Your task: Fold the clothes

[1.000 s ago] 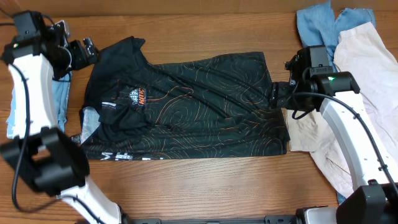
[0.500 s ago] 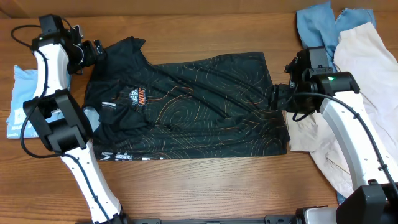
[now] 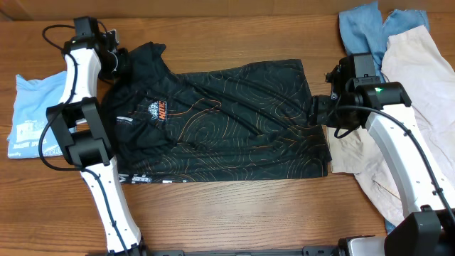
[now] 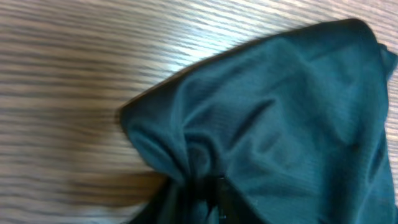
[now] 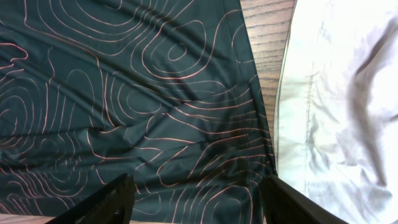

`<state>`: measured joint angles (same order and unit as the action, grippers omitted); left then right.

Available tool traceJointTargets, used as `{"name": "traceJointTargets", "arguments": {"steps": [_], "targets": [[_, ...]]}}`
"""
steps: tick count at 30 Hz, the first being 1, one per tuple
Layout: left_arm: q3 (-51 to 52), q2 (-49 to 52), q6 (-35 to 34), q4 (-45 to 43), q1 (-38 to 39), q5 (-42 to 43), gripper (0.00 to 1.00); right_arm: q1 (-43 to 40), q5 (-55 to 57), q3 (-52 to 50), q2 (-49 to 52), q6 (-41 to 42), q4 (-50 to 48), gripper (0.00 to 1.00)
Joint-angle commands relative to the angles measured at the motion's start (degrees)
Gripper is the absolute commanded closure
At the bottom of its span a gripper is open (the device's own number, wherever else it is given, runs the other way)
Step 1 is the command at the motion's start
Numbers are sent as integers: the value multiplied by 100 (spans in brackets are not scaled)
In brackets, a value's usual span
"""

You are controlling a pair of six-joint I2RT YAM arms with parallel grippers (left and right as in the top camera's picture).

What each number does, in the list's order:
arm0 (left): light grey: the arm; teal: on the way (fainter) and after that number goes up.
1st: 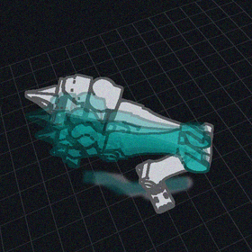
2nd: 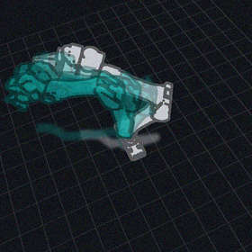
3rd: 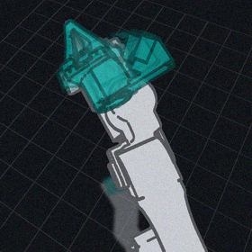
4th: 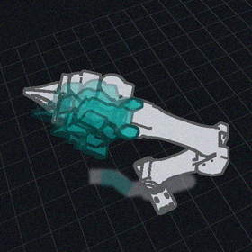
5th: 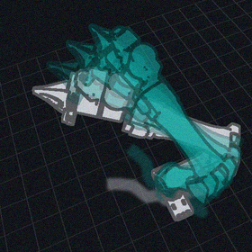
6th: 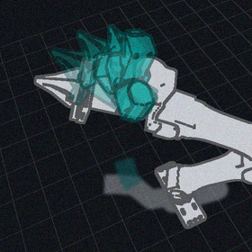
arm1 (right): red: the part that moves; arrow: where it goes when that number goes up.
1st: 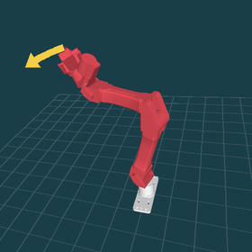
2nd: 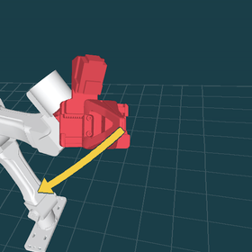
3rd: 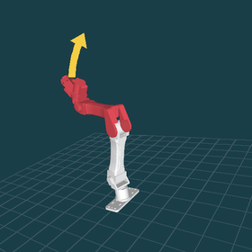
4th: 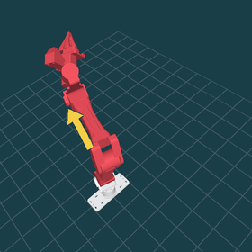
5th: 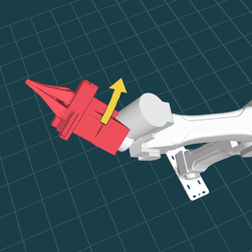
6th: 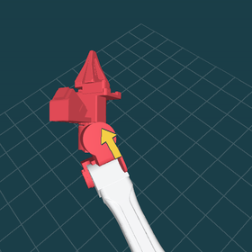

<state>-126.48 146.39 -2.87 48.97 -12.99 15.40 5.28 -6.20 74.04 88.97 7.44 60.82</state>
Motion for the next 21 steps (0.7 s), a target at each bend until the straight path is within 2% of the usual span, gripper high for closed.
{"name": "traceJointTargets", "arguments": {"steps": [1,2,6,10,13,17,21], "targets": [[-195,181,-11,442,-28,-260,93,-11,-46,133,-116,-2,-179,35],[-273,177,-11,603,-52,-278,96,-11,-31,133,-114,-2,-310,38],[-772,131,-96,1360,-153,-358,96,-11,-33,133,-7,-140,-1156,42],[-1405,81,-210,2159,-232,-391,96,-17,-55,133,461,-173,-2109,32],[-1744,81,-278,2682,-247,-400,96,-17,-297,136,1084,-372,-2830,31],[-1808,81,-413,3121,-205,-376,96,-35,-240,236,2083,-490,-3836,25],[-1808,81,-435,3379,-151,-378,96,-120,-225,632,2924,-608,-4385,21]]}}
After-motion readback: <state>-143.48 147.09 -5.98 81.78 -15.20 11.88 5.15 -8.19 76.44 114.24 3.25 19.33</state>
